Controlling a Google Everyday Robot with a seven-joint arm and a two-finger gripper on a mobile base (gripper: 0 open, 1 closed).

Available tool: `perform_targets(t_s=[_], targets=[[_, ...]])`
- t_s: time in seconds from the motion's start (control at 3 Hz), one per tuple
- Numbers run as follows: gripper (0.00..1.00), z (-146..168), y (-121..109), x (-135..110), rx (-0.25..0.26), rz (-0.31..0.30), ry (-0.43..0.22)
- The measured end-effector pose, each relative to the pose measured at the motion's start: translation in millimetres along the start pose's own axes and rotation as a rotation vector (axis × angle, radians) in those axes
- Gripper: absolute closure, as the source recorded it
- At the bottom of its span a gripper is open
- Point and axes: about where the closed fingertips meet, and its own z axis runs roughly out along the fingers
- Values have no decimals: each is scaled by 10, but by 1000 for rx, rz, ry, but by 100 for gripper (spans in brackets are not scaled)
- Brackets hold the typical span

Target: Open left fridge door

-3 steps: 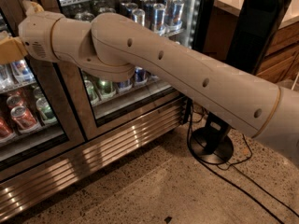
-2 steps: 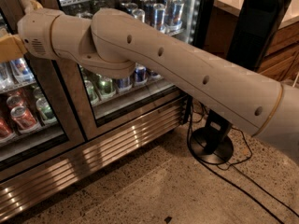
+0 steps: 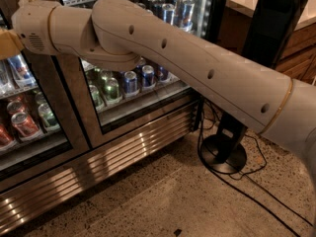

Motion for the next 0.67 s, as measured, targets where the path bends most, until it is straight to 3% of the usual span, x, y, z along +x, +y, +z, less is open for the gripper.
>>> perform_targets(t_s=[0.67], targets=[[0,121,-75,55,-22,17,21]])
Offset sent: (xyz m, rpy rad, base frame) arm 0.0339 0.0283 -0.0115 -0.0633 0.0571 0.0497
